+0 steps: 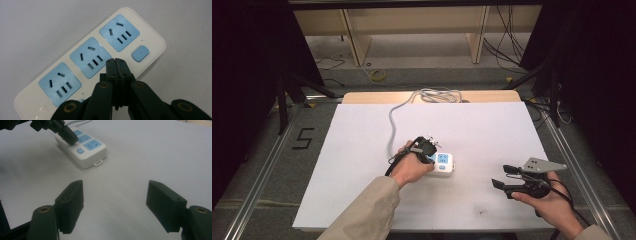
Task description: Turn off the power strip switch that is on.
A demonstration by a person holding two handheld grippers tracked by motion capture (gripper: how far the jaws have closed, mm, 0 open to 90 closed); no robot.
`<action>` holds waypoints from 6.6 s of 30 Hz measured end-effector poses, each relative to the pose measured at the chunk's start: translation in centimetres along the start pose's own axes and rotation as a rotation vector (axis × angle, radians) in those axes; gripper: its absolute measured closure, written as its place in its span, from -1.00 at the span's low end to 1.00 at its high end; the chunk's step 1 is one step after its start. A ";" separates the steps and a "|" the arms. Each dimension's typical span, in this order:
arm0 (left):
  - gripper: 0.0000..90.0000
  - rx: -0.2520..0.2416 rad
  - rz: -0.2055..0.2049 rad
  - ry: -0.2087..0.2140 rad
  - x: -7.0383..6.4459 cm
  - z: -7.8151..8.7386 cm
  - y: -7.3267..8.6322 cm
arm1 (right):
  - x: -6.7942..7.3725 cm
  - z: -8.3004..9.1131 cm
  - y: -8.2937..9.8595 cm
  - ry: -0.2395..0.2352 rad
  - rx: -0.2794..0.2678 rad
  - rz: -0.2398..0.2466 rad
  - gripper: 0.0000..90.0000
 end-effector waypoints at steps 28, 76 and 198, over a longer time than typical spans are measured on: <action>1.00 0.066 -0.027 -0.014 0.1 0.3 0.1 | 0.1 0.0 0.0 -0.002 0.001 0.005 -0.31; 1.00 0.071 -0.010 -0.019 0.3 0.1 -0.3 | 0.1 -0.1 0.0 -0.004 0.002 0.012 -0.32; -0.21 -0.266 0.060 -0.053 3.2 7.2 3.4 | 0.0 0.0 -0.2 0.001 -0.014 0.003 -0.32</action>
Point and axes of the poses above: each handheld gripper's, and its own axes: z roughly backward along the jaws, y roughly out of its underside, x roughly to its left, the point moved 4 cm from there along -z, roughly forward along the jaws, and after that the axes turned 10 degrees about y, right-handed, at the moved point
